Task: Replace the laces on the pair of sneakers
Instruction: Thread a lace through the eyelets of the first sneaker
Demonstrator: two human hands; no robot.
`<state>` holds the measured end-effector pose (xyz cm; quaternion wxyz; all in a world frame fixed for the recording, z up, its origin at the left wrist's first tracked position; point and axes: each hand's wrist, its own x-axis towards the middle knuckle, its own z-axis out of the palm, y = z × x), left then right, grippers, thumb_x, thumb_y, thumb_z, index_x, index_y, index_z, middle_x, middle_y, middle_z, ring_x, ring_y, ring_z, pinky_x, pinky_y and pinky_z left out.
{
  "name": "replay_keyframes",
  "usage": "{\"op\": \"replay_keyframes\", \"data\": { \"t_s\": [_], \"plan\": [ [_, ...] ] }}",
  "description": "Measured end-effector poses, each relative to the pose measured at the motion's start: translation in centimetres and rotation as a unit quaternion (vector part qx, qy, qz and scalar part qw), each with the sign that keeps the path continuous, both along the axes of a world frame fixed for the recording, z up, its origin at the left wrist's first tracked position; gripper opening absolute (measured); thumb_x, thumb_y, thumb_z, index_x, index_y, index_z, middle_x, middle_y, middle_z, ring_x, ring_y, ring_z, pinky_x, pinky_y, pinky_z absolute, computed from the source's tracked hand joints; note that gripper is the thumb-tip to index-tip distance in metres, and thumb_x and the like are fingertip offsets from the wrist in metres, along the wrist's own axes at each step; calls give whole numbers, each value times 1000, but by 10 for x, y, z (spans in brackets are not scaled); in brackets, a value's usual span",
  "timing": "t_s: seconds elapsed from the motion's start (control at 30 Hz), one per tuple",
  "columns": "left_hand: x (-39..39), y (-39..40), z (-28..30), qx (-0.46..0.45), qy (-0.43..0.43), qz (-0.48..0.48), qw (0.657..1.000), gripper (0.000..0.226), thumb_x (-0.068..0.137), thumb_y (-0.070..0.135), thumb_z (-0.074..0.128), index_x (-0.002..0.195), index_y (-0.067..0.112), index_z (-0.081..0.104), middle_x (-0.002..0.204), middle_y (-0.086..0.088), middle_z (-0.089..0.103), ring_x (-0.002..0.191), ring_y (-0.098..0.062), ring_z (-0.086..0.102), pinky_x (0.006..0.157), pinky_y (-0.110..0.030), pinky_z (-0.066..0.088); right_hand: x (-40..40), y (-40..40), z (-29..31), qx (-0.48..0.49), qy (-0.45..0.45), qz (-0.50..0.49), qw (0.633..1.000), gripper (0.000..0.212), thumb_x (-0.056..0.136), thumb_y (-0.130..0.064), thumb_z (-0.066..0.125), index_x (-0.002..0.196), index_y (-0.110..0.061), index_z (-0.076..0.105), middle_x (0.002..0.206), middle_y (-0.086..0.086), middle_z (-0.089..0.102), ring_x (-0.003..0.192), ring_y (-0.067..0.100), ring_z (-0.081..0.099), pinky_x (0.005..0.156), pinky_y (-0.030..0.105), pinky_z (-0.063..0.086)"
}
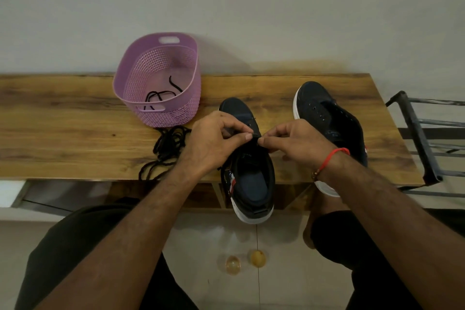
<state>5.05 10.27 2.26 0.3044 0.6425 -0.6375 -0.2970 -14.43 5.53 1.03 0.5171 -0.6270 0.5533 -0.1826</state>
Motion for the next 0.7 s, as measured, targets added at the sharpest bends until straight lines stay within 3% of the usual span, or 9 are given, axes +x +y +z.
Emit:
{"op": "replay_keyframes", "data": {
  "t_s": [0.13,0.27,0.5,0.7],
  "plan": [
    [-2,1,-5,5,-84,-7,996,6,85,35,79,90,35,76,119,14,51,117,-7,48,99,-35,47,-1,0,2,10,4,-7,1000,9,88,-29,73,83,-23,76,82,-9,75,80,0,69,54,12,47],
    [-10,4,-10,10,-98,11,995,12,84,39,78,82,44,67,117,18,46,122,-9,42,104,-50,42,0,2,4,22,9,-13,1000,9,90,-28,71,88,-20,75,90,-3,75,88,7,69,73,31,56],
    [-16,3,-15,28,-86,37,995,10,86,42,75,85,46,66,117,19,47,124,-10,42,106,-51,40,-2,5,6,47,-19,-19,999,17,92,-35,68,94,-21,75,98,-5,75,95,8,68,80,38,55],
    [-18,3,-15,39,-10,61,997,15,84,37,79,80,45,66,114,18,55,123,-12,49,105,-50,42,-1,5,0,43,-33,-11,998,7,93,-26,68,96,-23,73,96,-2,73,87,7,68,75,30,54]
  ]
}}
